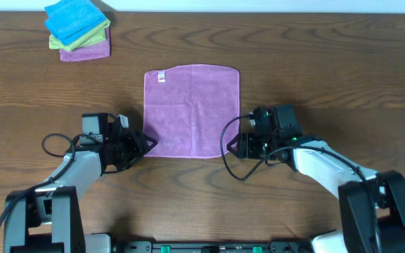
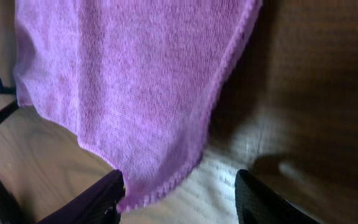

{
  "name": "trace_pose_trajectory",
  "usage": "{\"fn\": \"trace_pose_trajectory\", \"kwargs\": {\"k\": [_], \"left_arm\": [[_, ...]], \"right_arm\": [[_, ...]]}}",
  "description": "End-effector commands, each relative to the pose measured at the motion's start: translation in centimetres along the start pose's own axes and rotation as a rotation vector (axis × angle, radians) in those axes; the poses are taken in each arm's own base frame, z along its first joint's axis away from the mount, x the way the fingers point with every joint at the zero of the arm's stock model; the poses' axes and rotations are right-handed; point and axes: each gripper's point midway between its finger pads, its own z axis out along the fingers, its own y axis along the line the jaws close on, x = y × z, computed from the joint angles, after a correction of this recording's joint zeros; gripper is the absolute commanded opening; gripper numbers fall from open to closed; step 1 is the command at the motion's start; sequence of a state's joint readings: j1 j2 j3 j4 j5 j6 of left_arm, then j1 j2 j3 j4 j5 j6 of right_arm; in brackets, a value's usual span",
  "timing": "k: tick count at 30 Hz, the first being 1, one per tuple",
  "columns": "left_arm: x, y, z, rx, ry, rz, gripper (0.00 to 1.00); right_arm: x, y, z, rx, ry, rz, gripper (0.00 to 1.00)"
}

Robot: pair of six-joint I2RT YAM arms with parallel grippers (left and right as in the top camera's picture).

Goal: Fold the cloth
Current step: 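Grasp the purple cloth's near left and right corners with both grippers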

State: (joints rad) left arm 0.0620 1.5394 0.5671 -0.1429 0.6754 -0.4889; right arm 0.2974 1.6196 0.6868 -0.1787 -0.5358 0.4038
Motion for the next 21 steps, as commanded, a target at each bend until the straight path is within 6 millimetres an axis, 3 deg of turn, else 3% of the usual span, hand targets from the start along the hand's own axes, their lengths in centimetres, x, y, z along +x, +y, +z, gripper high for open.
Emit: {"fn": "trace_pose_trajectory", "kwargs": {"k": [1,7,18,21], "left_arm": [[2.0,3.9,0.9,-0.135,0.043,-0.043,0.56],[2.0,3.9,0.9,-0.136,0.044,-0.044,0.54],[1.3,3.6,1.0,-0.127,0.015,-0.025,0.58],[0.9,3.4,1.0,-0.120,0.002,-0.016,0.54]], "right_arm": [[-0.5,0.2,0.0,-0.026,-0.016,0.025,0.57],[-1.7,0.7,-0.1,-0.044,-0.061,0.029,0.58],[-1.3,0.2,0.6,-0.036,-0.041,0.052,0.50],[-1.3,0.3,1.3,-0.064,-0.029,0.072,0.41]]}}
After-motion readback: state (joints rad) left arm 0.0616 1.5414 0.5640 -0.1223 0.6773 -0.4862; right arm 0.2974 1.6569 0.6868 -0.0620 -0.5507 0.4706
